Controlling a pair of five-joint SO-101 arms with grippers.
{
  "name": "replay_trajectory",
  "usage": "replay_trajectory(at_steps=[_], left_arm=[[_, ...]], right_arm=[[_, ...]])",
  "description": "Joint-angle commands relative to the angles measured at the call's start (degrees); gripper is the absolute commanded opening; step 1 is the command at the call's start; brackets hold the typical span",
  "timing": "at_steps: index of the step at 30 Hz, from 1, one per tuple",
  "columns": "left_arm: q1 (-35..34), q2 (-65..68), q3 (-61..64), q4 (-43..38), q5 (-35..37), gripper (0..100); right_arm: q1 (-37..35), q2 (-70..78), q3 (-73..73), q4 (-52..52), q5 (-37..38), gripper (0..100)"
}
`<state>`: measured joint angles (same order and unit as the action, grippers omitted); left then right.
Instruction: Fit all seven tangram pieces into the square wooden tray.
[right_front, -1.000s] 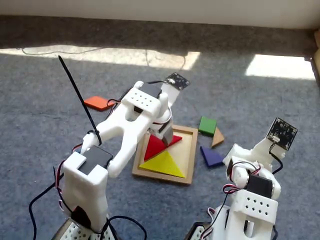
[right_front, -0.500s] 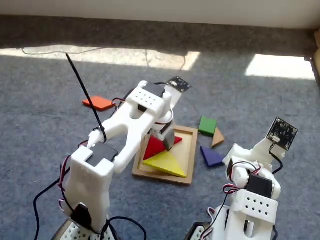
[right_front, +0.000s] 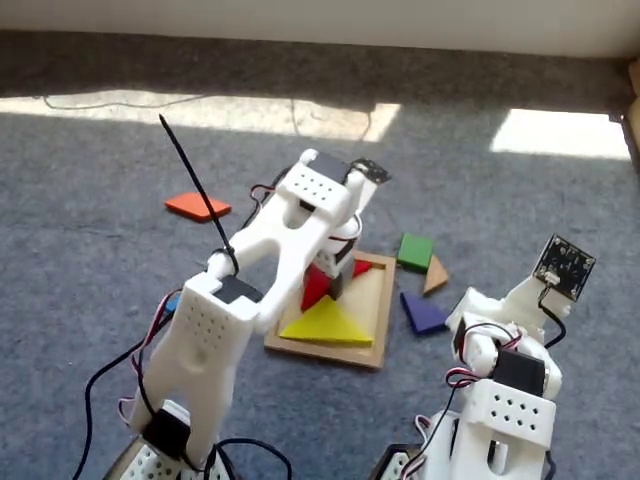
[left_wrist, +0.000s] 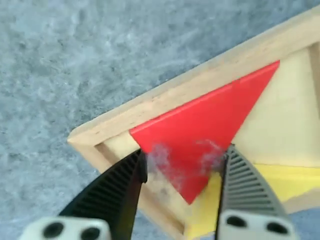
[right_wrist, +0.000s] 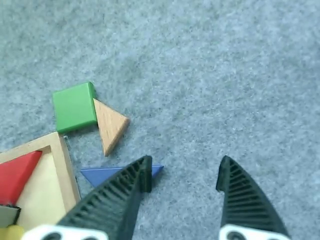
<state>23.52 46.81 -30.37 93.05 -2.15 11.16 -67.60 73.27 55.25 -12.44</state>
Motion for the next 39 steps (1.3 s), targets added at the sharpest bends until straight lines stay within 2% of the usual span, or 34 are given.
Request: replay_trajectory(at_steps=[1,11,18,24,29,35,37,39], left_arm=[[1.9,0.2,-2.7,0.2,0.9,12],[3.7,-5.8,-0.8,0.5,1.4,12],[3.9,-13.4,2.8,0.4,4.5,12],[3.4,-19.6,6.7,-5.7,8.4,12],[3.4,-25.5,9.4,-9.3,8.6,12],[2.2,-25.5,10.9,-19.2,8.7,12],[1.4,-24.4,10.7,-19.7,8.4,12],[1.4,-24.0,10.4,-16.7,7.7,13]], right_arm=[[0.1,-1.0,-0.1,-1.0,-0.4,21.7],[0.1,-1.0,-0.1,-1.0,-0.4,21.7],[0.1,-1.0,-0.1,-1.1,-0.4,21.7],[0.1,-1.0,-0.1,-1.1,-0.4,21.7],[0.1,-1.0,-0.1,-1.1,-0.4,21.7],[0.1,-1.0,0.0,-1.1,-0.4,21.7],[0.1,-1.0,0.0,-1.1,-0.4,21.7],[0.2,-1.0,0.0,-1.1,-0.4,21.7]])
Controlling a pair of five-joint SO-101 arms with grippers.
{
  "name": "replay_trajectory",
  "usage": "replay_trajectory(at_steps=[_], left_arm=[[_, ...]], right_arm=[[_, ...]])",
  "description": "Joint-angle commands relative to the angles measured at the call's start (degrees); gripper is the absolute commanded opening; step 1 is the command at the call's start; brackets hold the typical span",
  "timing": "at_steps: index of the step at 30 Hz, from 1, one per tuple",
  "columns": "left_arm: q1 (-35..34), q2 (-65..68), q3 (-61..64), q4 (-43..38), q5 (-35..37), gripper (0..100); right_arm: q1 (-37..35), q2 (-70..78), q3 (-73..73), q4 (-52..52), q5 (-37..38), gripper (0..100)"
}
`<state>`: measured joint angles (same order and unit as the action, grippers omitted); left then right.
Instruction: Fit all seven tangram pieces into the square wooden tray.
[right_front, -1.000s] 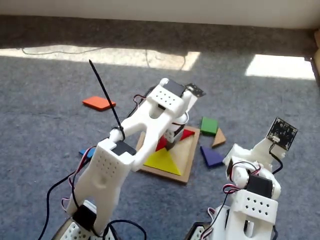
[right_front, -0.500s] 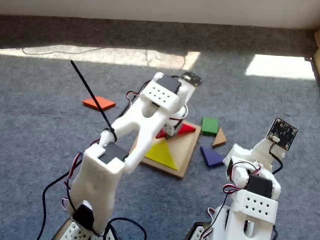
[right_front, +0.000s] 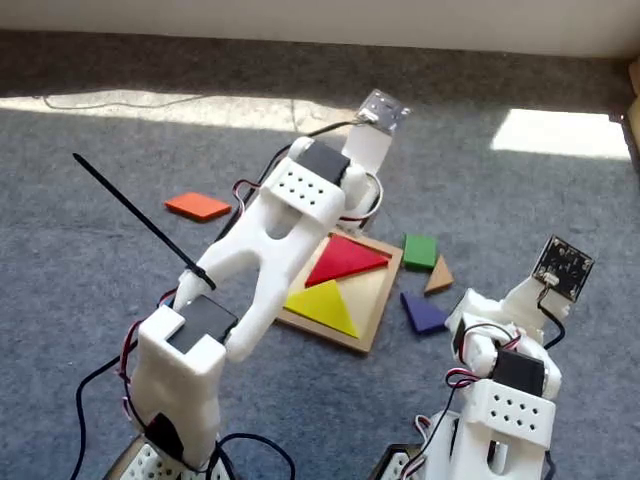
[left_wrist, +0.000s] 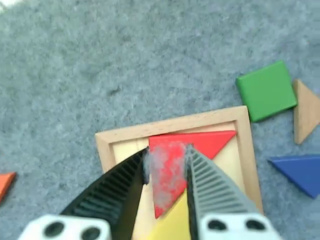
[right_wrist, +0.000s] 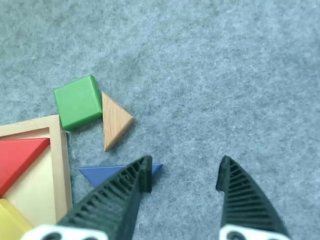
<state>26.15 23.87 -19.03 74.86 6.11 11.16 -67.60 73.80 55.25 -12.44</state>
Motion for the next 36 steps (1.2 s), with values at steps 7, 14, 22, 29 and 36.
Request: replay_trajectory(at_steps=[7,14,22,29,36], left_arm=[[0.7,-0.8,2.2,5.2,-1.9,28],[0.9,-0.7,11.4,-4.3,-2.2,29],[1.0,6.5,8.8,-7.0,-2.3,29],[1.3,18.0,-8.2,4.1,-2.4,28],[1.3,29.1,-26.4,14.5,-2.5,22]], right_arm=[[0.1,-1.0,-0.6,-1.1,-0.4,21.7],[0.1,-1.0,-0.6,-1.1,-0.4,21.7],[0.1,-1.0,-0.6,-1.1,-0.4,21.7],[0.2,-1.0,-0.5,-1.0,-0.4,21.7],[0.1,-1.0,0.4,-1.1,-0.4,21.7]])
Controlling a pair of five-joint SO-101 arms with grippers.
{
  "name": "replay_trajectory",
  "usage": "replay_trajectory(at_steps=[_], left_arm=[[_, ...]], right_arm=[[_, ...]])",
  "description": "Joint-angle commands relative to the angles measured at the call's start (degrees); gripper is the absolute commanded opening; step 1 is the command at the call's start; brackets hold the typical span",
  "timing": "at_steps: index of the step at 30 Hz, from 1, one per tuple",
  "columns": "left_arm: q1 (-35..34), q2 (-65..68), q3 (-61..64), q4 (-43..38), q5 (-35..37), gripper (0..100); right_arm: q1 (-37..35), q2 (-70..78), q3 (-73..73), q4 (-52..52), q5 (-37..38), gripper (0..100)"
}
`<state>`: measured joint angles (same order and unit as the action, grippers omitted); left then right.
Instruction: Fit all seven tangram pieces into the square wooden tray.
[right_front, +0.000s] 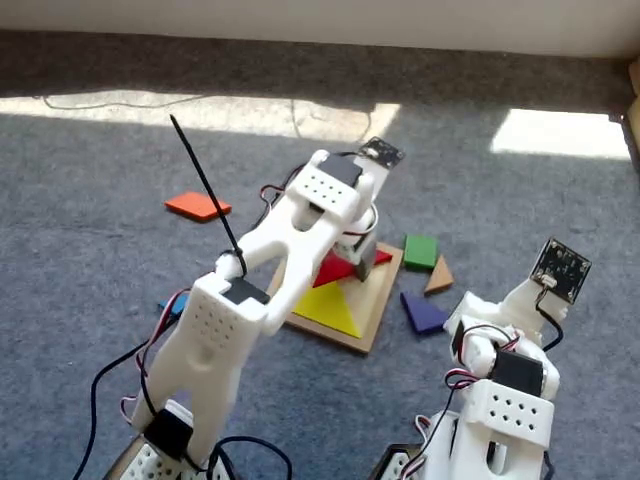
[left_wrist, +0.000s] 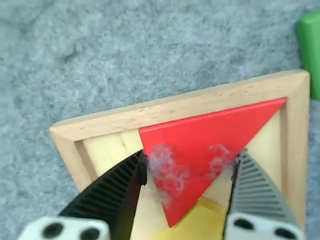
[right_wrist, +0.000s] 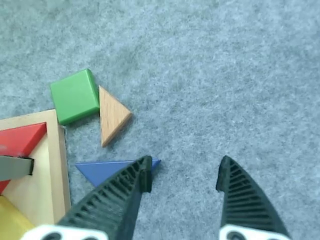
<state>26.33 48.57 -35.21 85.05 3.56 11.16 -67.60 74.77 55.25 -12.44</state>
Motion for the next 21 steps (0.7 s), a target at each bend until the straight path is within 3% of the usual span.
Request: replay_trajectory(at_steps=[1,13,21], left_arm=[[1.1,5.8,-12.5,5.5,0.1,21],[1.2,11.4,-28.3,14.5,0.4,8],[1.0,11.4,-30.5,14.9,0.1,5]], right_arm=[[0.1,-1.0,-0.6,-1.1,-0.4,21.7],[0.1,-1.0,-0.5,-1.1,-0.4,21.7],[0.1,-1.0,-0.5,-1.1,-0.4,21.7]])
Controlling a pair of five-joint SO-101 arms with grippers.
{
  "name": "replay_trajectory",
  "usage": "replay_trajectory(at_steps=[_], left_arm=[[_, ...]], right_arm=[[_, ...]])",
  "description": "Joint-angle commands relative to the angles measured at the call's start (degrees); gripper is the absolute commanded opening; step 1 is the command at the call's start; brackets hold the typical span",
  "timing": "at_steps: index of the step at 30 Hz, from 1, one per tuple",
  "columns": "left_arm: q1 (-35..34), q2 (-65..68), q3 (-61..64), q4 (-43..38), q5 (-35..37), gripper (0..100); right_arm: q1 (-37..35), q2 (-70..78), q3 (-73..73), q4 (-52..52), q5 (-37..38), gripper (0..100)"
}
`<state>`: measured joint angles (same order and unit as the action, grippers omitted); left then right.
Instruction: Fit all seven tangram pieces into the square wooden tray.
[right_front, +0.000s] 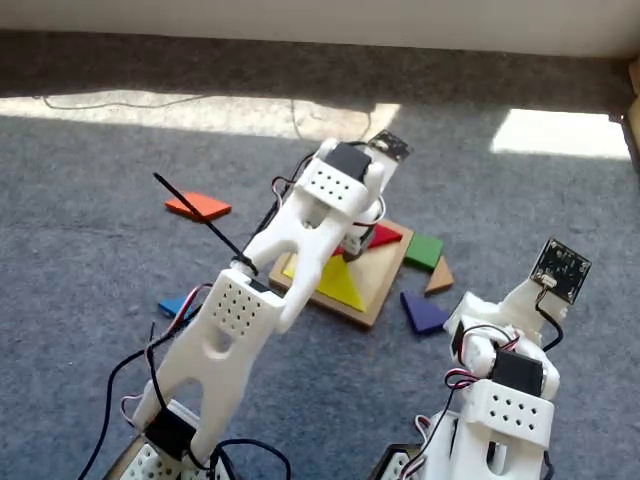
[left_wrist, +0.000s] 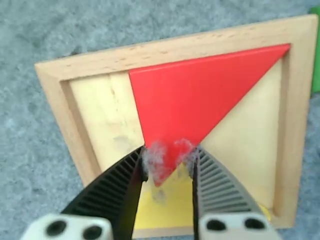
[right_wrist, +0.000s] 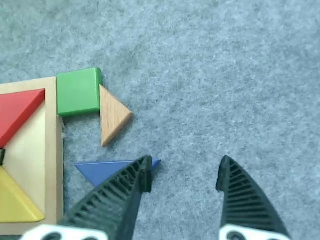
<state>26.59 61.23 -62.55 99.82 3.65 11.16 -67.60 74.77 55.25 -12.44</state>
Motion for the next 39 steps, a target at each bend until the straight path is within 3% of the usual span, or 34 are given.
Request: replay_trajectory(at_steps=[1,16,21,27,39], left_arm=[[0.8,-1.3,-3.1,0.2,0.0,5],[0.5,-10.3,-5.4,-0.4,1.9,4],[-1.4,-16.9,-15.8,-3.2,5.7,5],[-1.5,-18.6,-25.8,-0.9,6.2,5],[-2.9,-20.7,-16.5,1.5,6.2,4]], right_arm=[[0.1,-1.0,-0.5,-1.1,-0.4,21.7],[0.1,-1.0,-0.6,-1.2,-0.4,21.7],[0.1,-1.0,-0.5,-1.2,-0.4,21.7],[0.1,-1.0,-0.5,-1.2,-0.4,21.7],[0.1,-0.8,-0.3,-2.9,1.2,21.7]])
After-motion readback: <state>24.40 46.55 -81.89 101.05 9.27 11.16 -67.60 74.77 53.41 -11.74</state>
